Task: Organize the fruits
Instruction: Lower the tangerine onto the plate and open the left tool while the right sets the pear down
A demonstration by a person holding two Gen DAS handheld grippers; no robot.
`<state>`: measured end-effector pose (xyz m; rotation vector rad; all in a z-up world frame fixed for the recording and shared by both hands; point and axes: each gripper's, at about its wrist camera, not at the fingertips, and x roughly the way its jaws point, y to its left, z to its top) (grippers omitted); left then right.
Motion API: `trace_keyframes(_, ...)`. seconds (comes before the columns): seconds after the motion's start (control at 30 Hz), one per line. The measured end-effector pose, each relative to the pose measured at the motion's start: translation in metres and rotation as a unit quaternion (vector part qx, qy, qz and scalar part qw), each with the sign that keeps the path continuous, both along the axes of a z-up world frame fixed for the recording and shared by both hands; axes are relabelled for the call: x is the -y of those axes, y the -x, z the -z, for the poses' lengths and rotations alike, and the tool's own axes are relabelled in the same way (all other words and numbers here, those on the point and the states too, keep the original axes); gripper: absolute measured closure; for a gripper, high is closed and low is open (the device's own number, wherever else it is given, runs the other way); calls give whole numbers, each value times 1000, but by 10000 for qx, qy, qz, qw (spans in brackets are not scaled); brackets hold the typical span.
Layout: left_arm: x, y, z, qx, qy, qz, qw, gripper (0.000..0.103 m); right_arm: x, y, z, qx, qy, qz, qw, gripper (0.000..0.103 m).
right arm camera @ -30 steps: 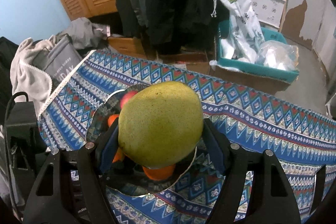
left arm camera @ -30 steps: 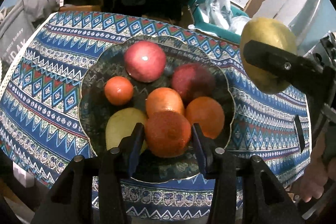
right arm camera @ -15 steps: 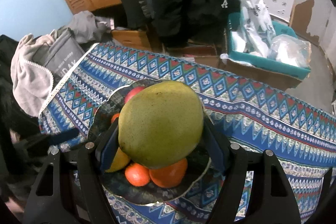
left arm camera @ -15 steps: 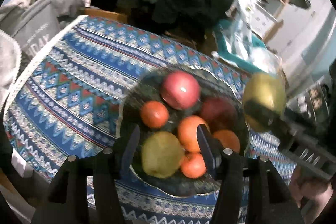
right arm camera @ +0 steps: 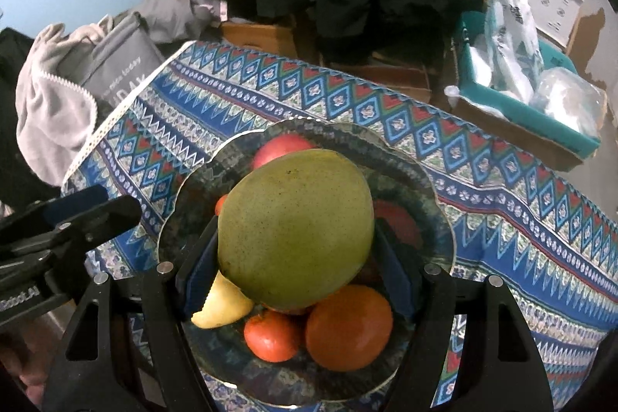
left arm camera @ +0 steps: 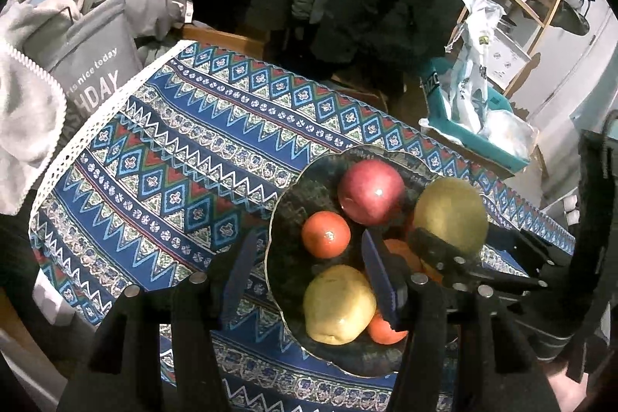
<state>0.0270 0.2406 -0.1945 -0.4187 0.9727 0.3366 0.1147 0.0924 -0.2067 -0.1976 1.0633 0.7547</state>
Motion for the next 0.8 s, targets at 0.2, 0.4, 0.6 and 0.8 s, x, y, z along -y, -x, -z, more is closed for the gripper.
trace_keyframes(0.2,1,0,-2,0,-49,30,10000,44,-5,-2,14,-172,160,-71,9997,28)
trace_keyframes(0.4,4,0,-6,22,-87,61,9999,42,0,0,6,-98,39,-59,9999,27)
trace_keyframes(0.6,10,2,-14,72,-198,130,9997,40,6,1,-12,109,-62,33,9999,25)
trace_keyframes(0.8,15,3,-22,113,-242,177,9995,38,22,-1,-24,179,-135,195,9996,25)
